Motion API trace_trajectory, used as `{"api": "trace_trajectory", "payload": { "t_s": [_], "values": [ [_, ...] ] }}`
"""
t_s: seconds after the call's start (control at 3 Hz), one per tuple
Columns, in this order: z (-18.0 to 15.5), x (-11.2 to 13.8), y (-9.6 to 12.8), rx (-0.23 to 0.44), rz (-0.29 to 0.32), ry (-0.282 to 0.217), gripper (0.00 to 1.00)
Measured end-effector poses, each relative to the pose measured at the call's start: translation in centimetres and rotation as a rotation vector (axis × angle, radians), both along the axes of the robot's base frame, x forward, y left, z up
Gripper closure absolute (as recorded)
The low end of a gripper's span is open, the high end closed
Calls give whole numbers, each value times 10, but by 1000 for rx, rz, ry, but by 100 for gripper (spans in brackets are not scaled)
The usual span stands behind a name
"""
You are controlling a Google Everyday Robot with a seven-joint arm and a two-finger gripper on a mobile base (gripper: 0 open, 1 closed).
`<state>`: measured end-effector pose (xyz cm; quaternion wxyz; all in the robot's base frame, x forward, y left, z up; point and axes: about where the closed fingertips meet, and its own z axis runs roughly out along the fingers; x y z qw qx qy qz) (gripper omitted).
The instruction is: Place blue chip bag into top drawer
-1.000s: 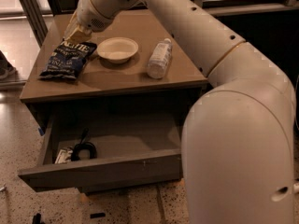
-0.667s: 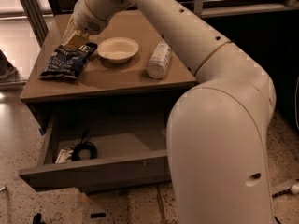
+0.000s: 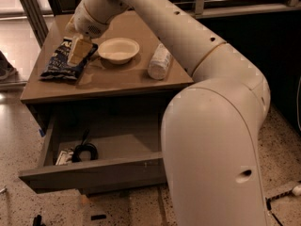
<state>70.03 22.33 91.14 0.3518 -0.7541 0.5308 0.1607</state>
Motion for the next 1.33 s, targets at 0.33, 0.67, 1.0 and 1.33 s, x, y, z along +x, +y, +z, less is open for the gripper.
{"api": "trace_trajectory", "payload": {
  "t_s": [0.33, 0.67, 1.0, 1.33],
  "values": [
    [-7, 0, -1, -42, -14, -31, 31],
    [-18, 0, -1, -103, -19, -54, 34],
    [-30, 0, -1, -142, -21, -58, 38],
    [-42, -1, -2, -179, -22, -49, 41]
  ]
}}
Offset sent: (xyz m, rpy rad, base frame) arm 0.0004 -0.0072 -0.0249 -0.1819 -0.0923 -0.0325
